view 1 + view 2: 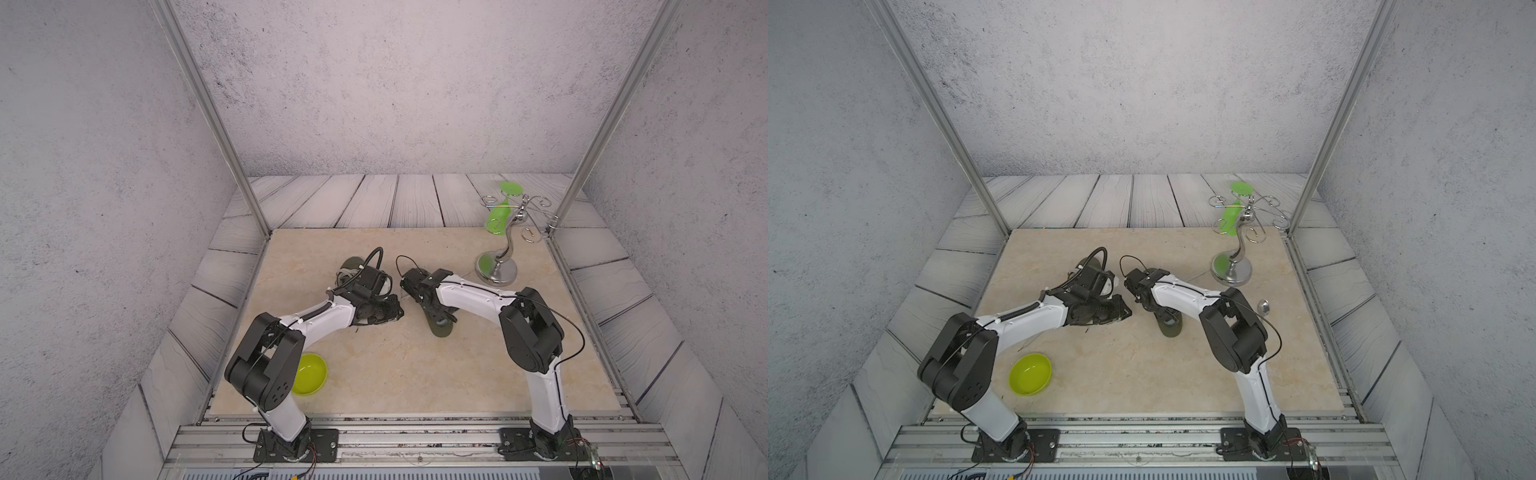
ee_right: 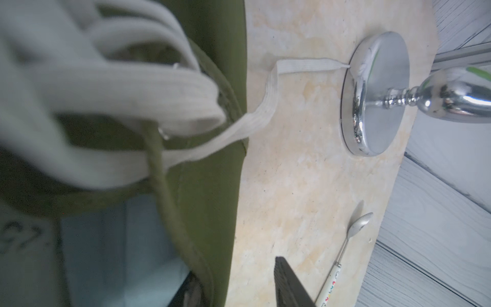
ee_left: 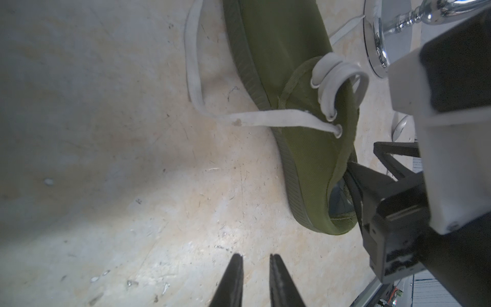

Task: Insert the insole into the shoe
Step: Adjust the insole in the shoe.

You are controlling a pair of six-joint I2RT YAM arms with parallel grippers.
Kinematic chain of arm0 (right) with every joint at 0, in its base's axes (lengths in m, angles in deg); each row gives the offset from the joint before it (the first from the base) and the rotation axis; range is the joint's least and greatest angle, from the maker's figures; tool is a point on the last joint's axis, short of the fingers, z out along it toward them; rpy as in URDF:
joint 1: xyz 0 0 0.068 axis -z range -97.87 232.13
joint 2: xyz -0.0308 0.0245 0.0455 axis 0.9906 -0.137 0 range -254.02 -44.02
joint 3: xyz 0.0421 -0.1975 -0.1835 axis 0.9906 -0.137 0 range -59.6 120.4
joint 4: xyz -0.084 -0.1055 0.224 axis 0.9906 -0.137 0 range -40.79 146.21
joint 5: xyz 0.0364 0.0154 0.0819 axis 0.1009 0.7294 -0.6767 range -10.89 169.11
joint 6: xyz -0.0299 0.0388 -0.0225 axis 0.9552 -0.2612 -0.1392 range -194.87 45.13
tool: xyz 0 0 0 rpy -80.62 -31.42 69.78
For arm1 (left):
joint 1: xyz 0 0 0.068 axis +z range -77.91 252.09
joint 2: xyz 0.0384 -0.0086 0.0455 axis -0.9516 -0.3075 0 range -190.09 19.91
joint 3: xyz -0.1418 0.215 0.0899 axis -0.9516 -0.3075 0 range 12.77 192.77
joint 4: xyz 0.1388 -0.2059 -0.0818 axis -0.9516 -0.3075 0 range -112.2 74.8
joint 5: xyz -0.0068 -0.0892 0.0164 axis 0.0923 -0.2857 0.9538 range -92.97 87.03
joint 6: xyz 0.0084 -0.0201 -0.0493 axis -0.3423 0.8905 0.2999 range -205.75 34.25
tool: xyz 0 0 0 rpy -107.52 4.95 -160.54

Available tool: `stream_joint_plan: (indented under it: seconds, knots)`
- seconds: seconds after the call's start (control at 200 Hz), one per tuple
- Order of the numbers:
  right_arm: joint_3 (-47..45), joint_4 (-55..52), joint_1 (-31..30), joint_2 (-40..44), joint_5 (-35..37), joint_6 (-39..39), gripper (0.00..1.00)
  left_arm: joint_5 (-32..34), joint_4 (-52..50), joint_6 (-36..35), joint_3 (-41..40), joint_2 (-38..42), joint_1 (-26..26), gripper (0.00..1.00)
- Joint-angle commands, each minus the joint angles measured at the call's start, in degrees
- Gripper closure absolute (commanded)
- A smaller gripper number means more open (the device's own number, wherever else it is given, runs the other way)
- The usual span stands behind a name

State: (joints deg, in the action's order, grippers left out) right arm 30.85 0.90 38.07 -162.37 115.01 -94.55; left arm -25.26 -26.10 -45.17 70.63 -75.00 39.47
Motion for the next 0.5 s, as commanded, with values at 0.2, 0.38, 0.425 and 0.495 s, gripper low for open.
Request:
stream_joint_plan:
  seconds: [0.2,0.38,0.425,0.495]
  knots:
    - [2.0,-4.4,-0.6,1.7,3.5,1.5,0.57,-0.2,0.5,0.3,-0.1,0.1,0.3,0.78]
    - [1.9,-5.2,-0.6,2.1,2.3,2.4,0.57,-0.1,0.3,0.4,-0.2,0.3,0.3,0.78]
    - [1.5,-5.1,-0.6,2.6,1.9,3.3,0.57,-0.2,0.3,0.4,0.0,0.3,0.3,0.78]
    - [0.7,-4.5,-0.6,3.5,1.2,4.7,0.57,-0.2,0.3,0.4,0.1,0.3,0.3,0.78]
